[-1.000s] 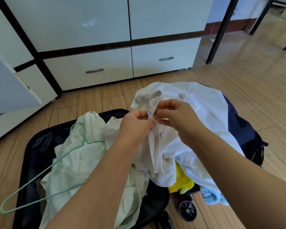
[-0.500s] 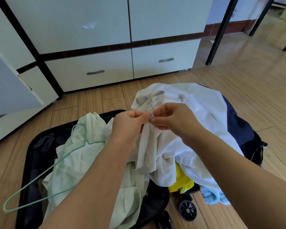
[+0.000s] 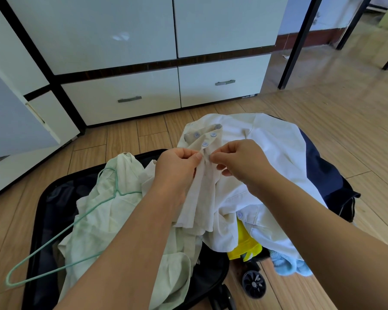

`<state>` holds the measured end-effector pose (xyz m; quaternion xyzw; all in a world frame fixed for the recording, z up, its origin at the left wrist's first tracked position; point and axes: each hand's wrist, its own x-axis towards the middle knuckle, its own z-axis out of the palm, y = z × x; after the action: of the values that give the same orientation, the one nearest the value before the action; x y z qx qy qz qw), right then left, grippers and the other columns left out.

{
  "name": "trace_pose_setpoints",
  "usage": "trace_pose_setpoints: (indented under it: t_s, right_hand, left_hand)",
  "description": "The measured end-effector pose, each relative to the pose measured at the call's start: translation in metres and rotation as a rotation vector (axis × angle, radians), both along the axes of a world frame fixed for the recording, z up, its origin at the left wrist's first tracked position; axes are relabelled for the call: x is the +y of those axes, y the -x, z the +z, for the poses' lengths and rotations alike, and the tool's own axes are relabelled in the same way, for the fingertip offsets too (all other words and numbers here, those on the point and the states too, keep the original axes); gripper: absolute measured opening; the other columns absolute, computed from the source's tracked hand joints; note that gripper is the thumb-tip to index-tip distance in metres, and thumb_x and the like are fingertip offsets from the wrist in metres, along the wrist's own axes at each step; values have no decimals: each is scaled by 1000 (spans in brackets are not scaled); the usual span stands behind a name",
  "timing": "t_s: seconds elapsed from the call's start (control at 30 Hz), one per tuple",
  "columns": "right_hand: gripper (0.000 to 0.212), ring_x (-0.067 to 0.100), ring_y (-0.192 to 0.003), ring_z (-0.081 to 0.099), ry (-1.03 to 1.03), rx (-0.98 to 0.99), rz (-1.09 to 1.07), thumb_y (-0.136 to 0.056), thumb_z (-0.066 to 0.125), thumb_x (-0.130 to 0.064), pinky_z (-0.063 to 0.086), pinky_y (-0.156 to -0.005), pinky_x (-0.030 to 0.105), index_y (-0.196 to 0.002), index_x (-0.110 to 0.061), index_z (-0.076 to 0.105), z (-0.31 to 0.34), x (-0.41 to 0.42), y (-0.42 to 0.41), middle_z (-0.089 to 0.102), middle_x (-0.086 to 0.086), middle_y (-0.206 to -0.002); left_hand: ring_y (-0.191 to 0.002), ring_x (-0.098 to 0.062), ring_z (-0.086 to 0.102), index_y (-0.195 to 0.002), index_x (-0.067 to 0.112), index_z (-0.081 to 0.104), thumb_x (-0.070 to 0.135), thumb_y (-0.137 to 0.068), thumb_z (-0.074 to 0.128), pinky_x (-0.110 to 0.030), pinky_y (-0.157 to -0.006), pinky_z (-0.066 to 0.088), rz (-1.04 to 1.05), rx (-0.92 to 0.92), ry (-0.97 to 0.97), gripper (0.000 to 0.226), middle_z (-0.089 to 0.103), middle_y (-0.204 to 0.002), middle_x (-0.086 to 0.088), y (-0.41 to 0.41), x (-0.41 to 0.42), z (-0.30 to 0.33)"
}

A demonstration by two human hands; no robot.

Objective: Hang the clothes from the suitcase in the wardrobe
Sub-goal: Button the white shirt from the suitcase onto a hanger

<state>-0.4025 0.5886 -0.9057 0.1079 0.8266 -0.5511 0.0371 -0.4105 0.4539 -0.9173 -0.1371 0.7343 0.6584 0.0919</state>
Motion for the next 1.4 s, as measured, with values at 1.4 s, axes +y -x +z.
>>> trace_pose_setpoints:
  t_s: [1.4]
  right_hand:
    - [11, 15, -65, 64, 26, 18, -39, -80, 66, -11, 59, -73, 33, -77, -3, 73, -8, -5, 4, 72, 12, -73]
  left_hand:
    - [-75, -9, 65, -83, 17, 70, 20, -85, 69, -25, -71, 55, -73, 360, 497, 3, 67, -75, 8, -7, 9, -5]
